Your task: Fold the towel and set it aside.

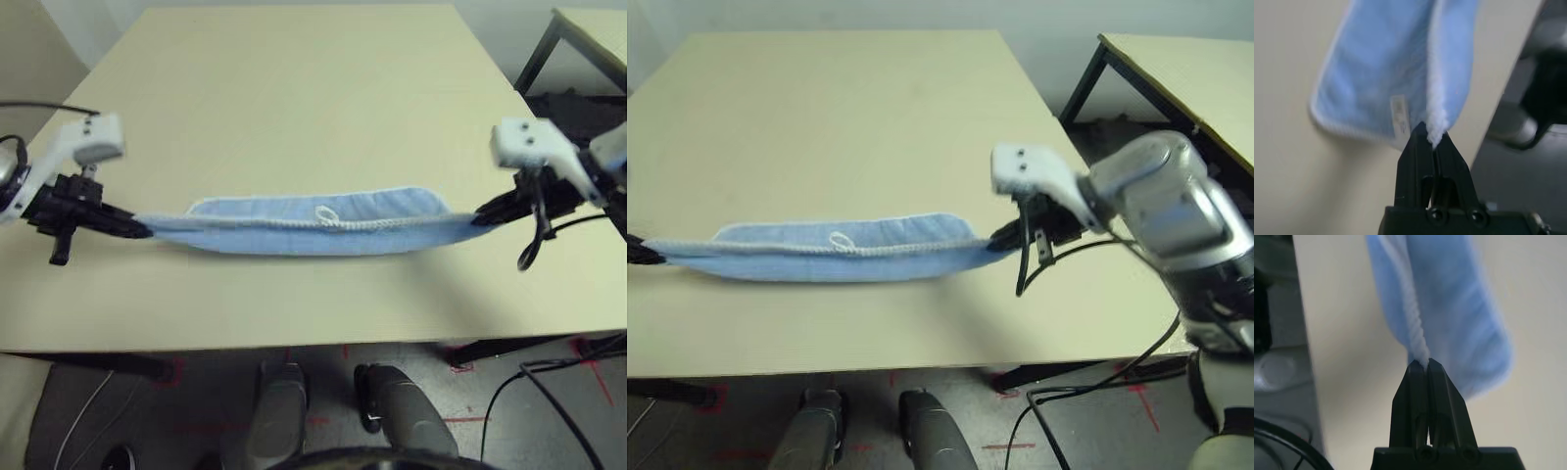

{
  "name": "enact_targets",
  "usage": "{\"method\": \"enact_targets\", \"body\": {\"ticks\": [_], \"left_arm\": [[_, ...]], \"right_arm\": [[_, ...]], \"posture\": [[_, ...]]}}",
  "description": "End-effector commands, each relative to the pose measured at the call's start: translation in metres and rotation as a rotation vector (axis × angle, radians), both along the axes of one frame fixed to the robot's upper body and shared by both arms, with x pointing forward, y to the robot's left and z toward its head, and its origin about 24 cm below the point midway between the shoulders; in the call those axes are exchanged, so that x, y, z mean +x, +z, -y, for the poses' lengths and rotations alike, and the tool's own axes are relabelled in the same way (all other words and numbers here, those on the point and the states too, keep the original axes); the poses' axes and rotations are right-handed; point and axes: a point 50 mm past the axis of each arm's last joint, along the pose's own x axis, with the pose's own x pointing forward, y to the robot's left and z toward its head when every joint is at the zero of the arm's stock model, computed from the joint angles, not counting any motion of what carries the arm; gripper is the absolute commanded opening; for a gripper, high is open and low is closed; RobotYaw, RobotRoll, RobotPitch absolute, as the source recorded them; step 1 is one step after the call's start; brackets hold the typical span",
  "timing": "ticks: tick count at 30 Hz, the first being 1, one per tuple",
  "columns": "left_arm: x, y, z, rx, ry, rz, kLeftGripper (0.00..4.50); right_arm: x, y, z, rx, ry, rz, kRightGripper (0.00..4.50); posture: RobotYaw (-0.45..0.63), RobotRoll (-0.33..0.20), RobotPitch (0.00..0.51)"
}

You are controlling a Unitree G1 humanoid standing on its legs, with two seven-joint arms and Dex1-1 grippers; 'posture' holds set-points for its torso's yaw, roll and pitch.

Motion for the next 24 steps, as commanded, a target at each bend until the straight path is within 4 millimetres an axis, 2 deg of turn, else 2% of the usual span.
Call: {"method": "enact_targets", "body": {"ticks": [1, 4, 6, 12, 15, 18, 20, 24], "left_arm": [[0.036, -0.007, -0.014, 0.038, 0.102, 0.012, 0.04], [0.059, 0.006, -0.02, 0.122, 0.204, 0.158, 0.04], [0.068, 0.018, -0.024, 0.19, 0.294, 0.324, 0.04], [0.072, 0.061, -0.041, 0.372, 0.515, 0.764, 0.04], [0.07, 0.079, -0.046, 0.375, 0.596, 0.943, 0.04], [0.068, 0.079, -0.048, 0.385, 0.589, 0.992, 0.04], [0.07, 0.068, -0.049, 0.391, 0.539, 0.958, 0.04], [0.068, 0.024, -0.051, 0.378, 0.369, 0.787, 0.04]], "right_arm": [[0.049, -0.003, 0.014, -0.05, -0.161, 0.097, 0.0], [0.079, 0.02, 0.02, -0.041, -0.348, 0.37, 0.0], [0.087, 0.041, 0.027, -0.054, -0.468, 0.598, 0.0], [0.082, 0.099, 0.054, -0.101, -0.705, 1.152, 0.0], [0.077, 0.114, 0.058, -0.105, -0.713, 1.285, 0.0], [0.079, 0.104, 0.052, -0.122, -0.606, 1.27, 0.0], [0.083, 0.084, 0.047, -0.154, -0.5, 1.208, 0.0], [0.084, 0.019, 0.046, -0.19, -0.275, 0.973, 0.0]], "posture": [[0.04, 0.0, 0.171], [0.04, 0.0, 0.177], [0.04, 0.0, 0.177], [0.04, 0.0, 0.173], [0.04, 0.0, 0.173], [0.03, 0.0, 0.177], [0.03, 0.0, 0.179], [0.02, 0.0, 0.19]]}}
